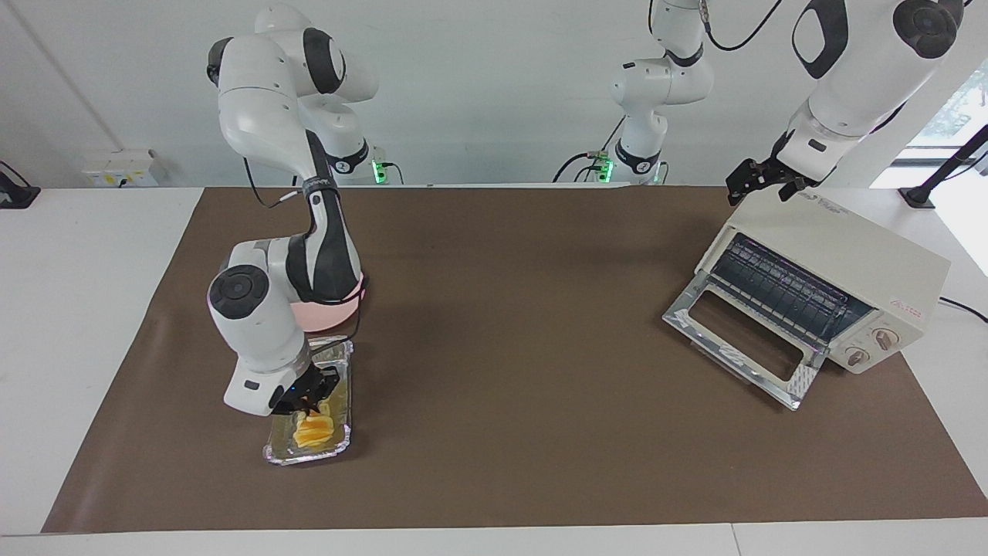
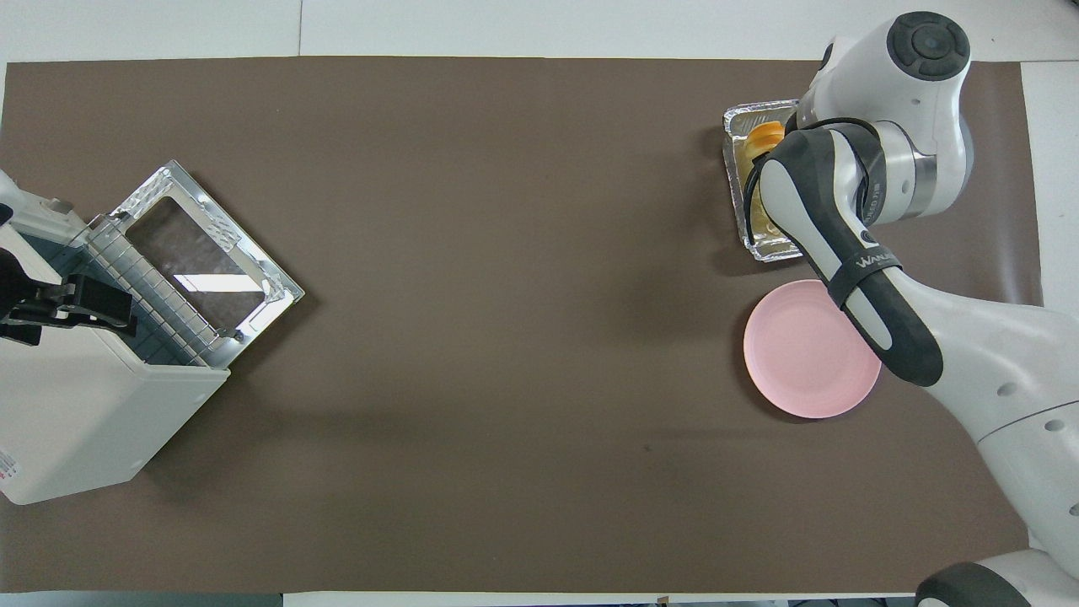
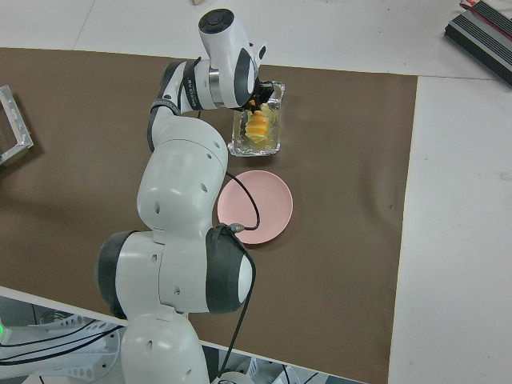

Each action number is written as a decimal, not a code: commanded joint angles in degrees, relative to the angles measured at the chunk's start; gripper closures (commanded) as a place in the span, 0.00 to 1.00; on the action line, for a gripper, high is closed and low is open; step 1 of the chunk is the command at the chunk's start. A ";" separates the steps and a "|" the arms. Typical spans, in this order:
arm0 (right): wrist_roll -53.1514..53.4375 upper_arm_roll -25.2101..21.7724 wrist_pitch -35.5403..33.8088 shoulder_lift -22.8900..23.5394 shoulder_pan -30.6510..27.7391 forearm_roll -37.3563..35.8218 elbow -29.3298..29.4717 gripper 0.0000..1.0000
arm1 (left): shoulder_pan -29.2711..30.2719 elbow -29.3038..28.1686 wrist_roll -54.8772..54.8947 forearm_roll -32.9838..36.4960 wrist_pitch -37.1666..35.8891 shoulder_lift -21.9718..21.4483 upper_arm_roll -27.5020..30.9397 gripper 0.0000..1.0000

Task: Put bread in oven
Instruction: 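Grasp the edge of the foil tray with the right gripper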

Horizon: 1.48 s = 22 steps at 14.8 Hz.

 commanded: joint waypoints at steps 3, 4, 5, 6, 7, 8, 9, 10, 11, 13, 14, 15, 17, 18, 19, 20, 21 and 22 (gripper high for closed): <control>-0.80 0.77 -2.12 -2.51 -1.76 0.30 -1.93 0.00 | 0.44 -0.32 0.19 0.49 -0.16 -0.94 -0.16 0.00; -0.80 0.68 -3.44 -2.86 -1.85 0.82 -1.57 0.00 | 0.44 -0.32 0.19 0.49 -0.16 -0.94 -0.16 0.00; -0.88 0.68 -4.15 -3.65 -2.11 1.53 -1.57 0.00 | 0.44 -0.32 0.19 0.49 -0.16 -0.94 -0.16 0.00; -1.23 0.68 -4.59 -4.09 -2.90 1.53 -1.48 0.00 | 0.44 -0.32 0.19 0.49 -0.16 -0.94 -0.16 0.00; -1.41 0.68 -4.59 -4.09 -3.78 0.84 -1.05 0.00 | 0.44 -0.32 0.19 0.49 -0.16 -0.94 -0.16 0.00; -2.37 0.59 -3.55 -4.01 -4.48 0.57 -1.04 0.00 | 0.44 -0.32 0.19 0.49 -0.16 -0.94 -0.16 0.00; -3.86 0.59 -2.06 -3.83 -4.84 0.57 -1.39 0.00 | 0.44 -0.32 0.19 0.49 -0.16 -0.94 -0.16 0.00; -4.66 0.50 -0.13 -3.57 -5.45 0.48 -2.26 0.00 | 0.44 -0.32 0.19 0.49 -0.16 -0.94 -0.16 0.00; -4.84 0.50 1.28 -3.65 -6.06 0.39 -3.49 0.00 | 0.44 -0.32 0.19 0.49 -0.16 -0.94 -0.16 0.00; -4.93 0.50 5.40 -4.36 -6.68 0.39 -7.44 0.00 | 0.44 -0.32 0.19 0.49 -0.16 -0.94 -0.16 0.00; -4.93 0.50 7.60 -4.27 -6.77 0.39 -8.68 0.05 | 0.44 -0.32 0.19 0.49 -0.16 -0.94 -0.16 0.00; -4.84 0.42 9.54 -4.27 -6.77 0.30 -9.73 0.08 | 0.44 -0.32 0.19 0.49 -0.16 -0.94 -0.16 0.00; -4.93 0.42 11.40 -4.53 -6.77 0.39 -11.67 0.15 | 0.44 -0.32 0.19 0.49 -0.16 -0.94 -0.16 0.00; -4.93 0.42 11.14 -4.71 -6.86 0.39 -11.68 0.30 | 0.44 -0.32 0.19 0.49 -0.16 -0.94 -0.16 0.00; -4.84 0.42 11.05 -4.80 -6.77 0.39 -11.68 0.56 | 0.44 -0.32 0.19 0.49 -0.16 -0.94 -0.16 0.00; -4.84 0.42 11.05 -4.80 -6.77 0.48 -11.76 0.86 | 0.44 -0.32 0.19 0.49 -0.16 -0.94 -0.16 0.00; -4.49 0.42 11.05 -4.80 -6.77 0.65 -11.76 1.00 | 0.44 -0.32 0.19 0.49 -0.16 -0.94 -0.16 0.00; -4.14 0.50 11.05 -4.80 -6.77 1.00 -11.85 1.00 | 0.44 -0.32 0.19 0.49 -0.16 -0.94 -0.16 0.00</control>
